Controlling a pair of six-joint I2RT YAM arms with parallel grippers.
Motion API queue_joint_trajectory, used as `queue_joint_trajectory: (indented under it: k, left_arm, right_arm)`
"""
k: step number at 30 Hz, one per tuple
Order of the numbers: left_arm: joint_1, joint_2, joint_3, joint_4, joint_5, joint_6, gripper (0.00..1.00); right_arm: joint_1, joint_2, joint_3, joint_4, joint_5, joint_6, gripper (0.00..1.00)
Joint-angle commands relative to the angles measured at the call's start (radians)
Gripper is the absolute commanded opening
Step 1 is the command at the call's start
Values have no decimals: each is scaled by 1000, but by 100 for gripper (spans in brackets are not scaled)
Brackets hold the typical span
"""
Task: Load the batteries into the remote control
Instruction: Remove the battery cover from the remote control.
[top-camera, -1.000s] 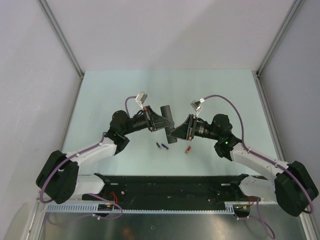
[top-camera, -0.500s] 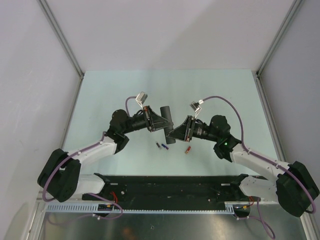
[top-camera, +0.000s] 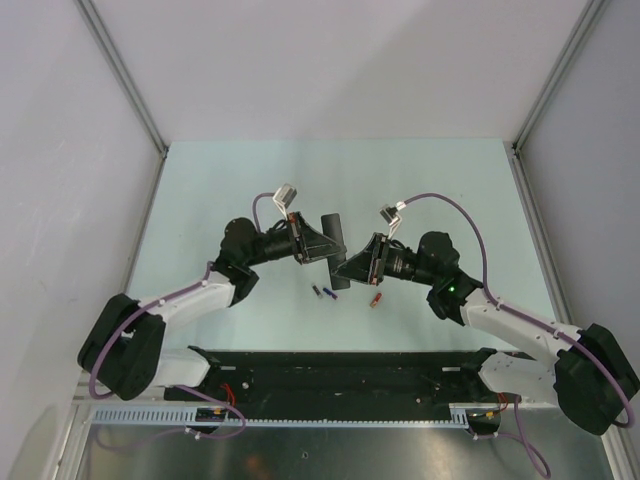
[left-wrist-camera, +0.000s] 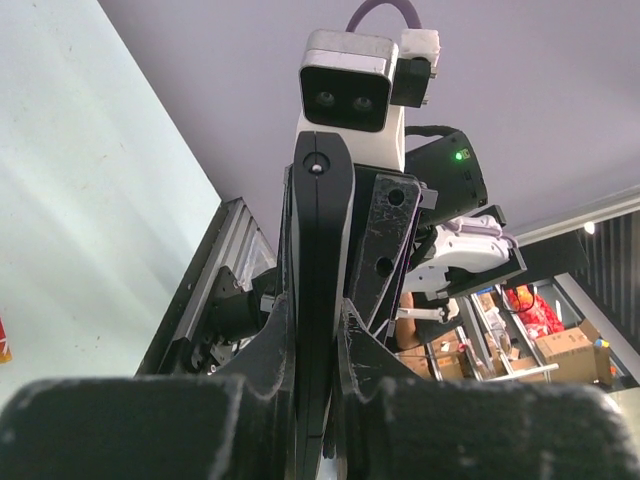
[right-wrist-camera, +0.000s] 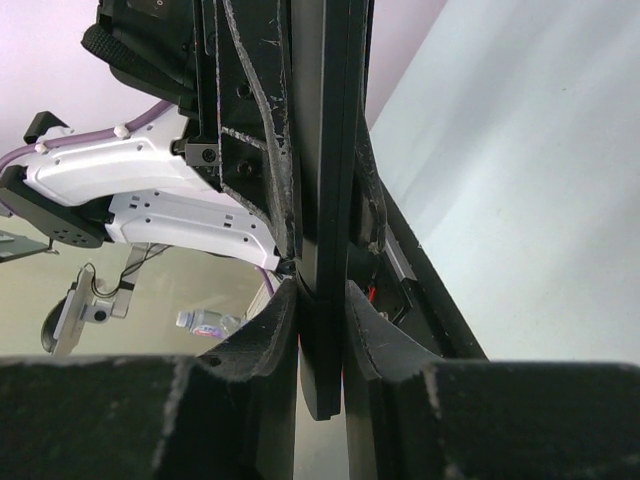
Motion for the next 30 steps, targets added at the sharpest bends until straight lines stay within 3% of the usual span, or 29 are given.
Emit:
queue_joint_trajectory:
  k: [1,30]
  left_arm:
    - [61,-1,85,114,-125,-66,0]
    - [74,49,133,116,-125,-58,0]
  right_arm:
    - [30,-12,-24,-157,-87,-74,14]
    - [41,-50,-24,-209,-70,-91,30]
